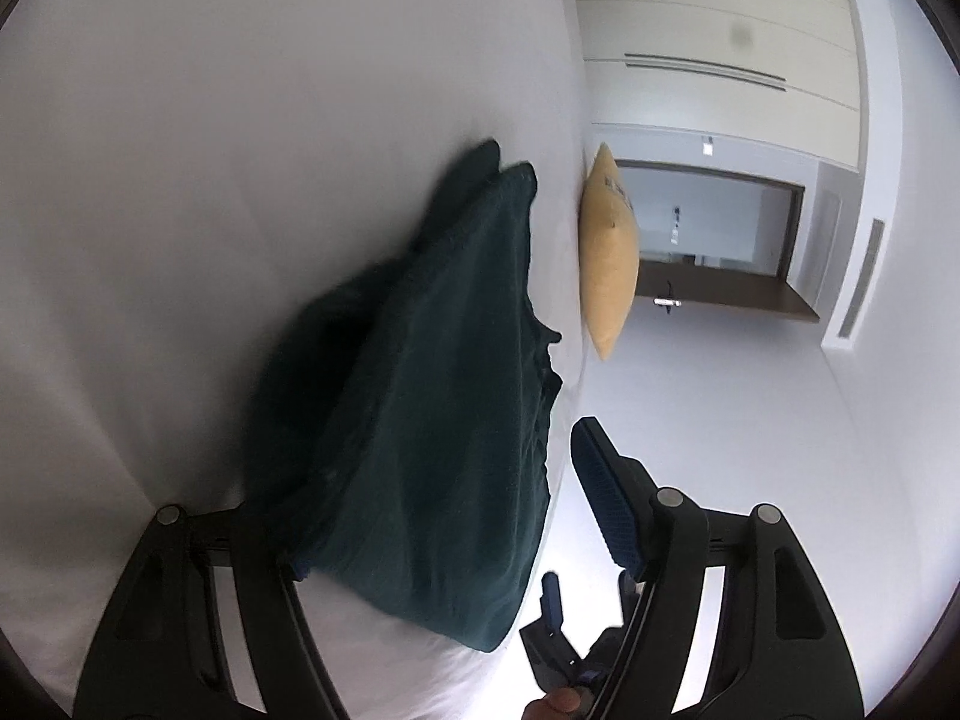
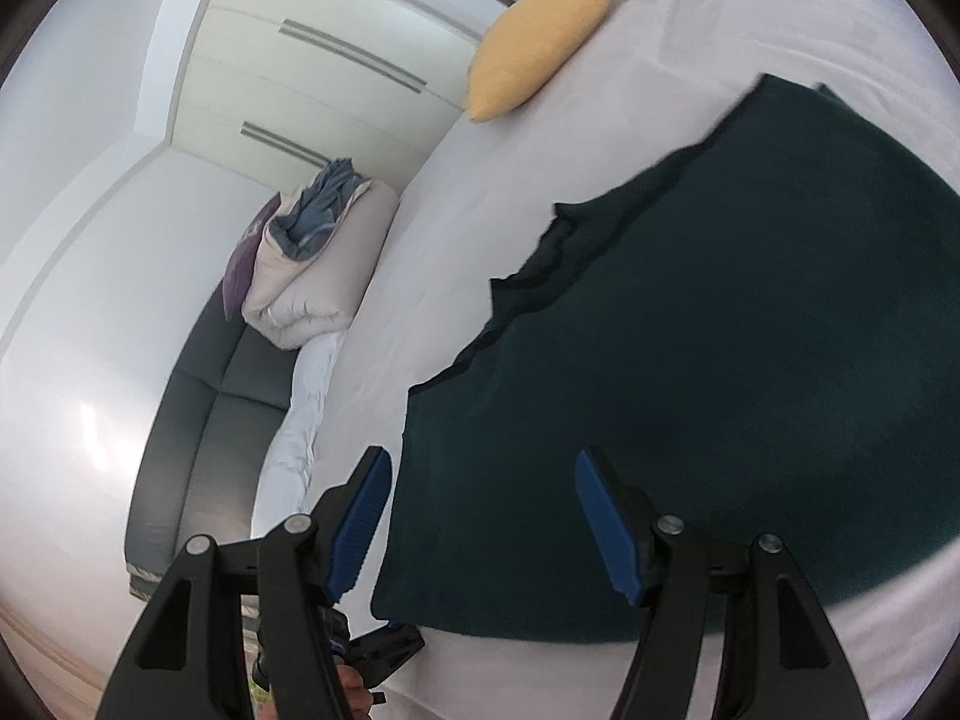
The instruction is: Fold small clothes
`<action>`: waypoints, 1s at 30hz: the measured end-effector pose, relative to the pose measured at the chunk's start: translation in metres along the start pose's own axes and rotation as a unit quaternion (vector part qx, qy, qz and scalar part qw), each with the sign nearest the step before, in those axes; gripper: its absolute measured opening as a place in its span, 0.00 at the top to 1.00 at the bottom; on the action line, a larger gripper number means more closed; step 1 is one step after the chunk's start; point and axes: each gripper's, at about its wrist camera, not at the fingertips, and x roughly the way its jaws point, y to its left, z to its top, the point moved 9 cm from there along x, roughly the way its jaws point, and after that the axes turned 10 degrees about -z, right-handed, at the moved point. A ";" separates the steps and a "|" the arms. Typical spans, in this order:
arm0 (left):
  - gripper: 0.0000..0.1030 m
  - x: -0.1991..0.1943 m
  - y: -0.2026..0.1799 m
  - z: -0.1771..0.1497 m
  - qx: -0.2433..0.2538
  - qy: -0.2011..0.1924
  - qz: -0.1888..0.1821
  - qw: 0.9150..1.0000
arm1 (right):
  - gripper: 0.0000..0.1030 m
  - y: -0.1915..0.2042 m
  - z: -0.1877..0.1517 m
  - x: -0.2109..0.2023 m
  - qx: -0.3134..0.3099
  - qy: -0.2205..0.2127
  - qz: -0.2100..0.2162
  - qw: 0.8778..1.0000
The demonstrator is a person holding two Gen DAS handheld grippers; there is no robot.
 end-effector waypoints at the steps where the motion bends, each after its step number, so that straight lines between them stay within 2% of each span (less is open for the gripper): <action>1: 0.39 0.003 0.002 0.000 -0.005 0.002 -0.001 1.000 | 0.34 0.003 0.001 0.005 -0.005 0.003 -0.001 1.000; 3: 0.47 0.008 0.005 0.002 -0.013 0.004 -0.006 1.000 | 0.34 0.008 0.004 0.013 -0.008 0.010 0.000 1.000; 6: 0.69 0.013 0.011 0.007 -0.020 0.009 -0.008 1.000 | 0.34 0.012 0.005 0.027 -0.012 0.020 -0.001 1.000; 11: 0.80 0.017 0.016 0.015 -0.019 0.017 -0.009 1.000 | 0.34 0.011 0.003 0.045 -0.016 0.039 -0.011 0.999; 20: 0.81 0.028 0.009 0.013 0.016 0.045 -0.003 0.999 | 0.34 -0.002 -0.004 0.050 -0.013 0.053 -0.023 0.998; 30: 0.81 0.043 0.007 0.005 0.018 0.058 0.004 0.998 | 0.34 -0.004 -0.003 0.050 -0.010 0.061 -0.026 0.998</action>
